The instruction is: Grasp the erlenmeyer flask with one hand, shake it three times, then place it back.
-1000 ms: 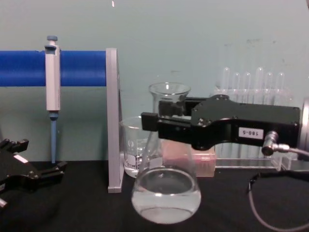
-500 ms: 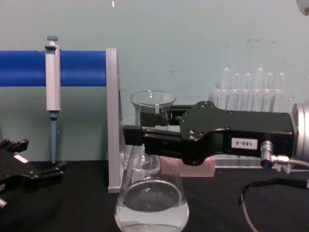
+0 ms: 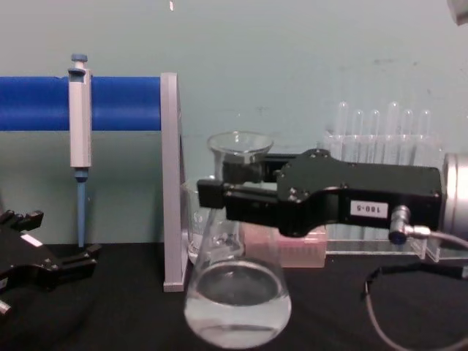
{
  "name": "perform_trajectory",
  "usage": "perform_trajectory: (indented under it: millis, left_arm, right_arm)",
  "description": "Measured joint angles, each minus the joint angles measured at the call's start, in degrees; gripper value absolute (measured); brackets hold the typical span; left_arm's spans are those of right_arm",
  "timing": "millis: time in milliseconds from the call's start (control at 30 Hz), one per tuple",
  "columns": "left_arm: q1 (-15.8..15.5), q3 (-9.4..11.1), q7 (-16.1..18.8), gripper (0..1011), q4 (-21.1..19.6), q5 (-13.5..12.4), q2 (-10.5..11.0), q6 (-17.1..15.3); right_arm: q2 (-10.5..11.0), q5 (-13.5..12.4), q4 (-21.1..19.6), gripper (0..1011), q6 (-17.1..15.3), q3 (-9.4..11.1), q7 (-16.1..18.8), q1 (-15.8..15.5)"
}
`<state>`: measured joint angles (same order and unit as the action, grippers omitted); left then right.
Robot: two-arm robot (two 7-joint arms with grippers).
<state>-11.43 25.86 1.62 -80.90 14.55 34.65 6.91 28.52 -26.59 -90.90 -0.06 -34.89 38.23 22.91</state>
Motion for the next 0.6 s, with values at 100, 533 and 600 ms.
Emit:
perform_trajectory:
  millis: [100,533,600]
  left_arm:
    - [0.0,0.0,0.0,1001,0.0,0.0,0.0,0.0]
    - [0.0,0.0,0.0,1001,0.0,0.0,0.0,0.0]
    - [0.0,0.0,0.0,1001,0.0,0.0,0.0,0.0]
  right_arm:
    - [-0.4,0.1,0.3,457,-0.4,0.7,-2.1,-0.1]
    - [-2.8,3.8,2.1,457,-2.1,5.2,-12.5,-1.4]
    - [-3.1,4.1,2.3,457,-2.5,5.7,-13.7,-1.6]
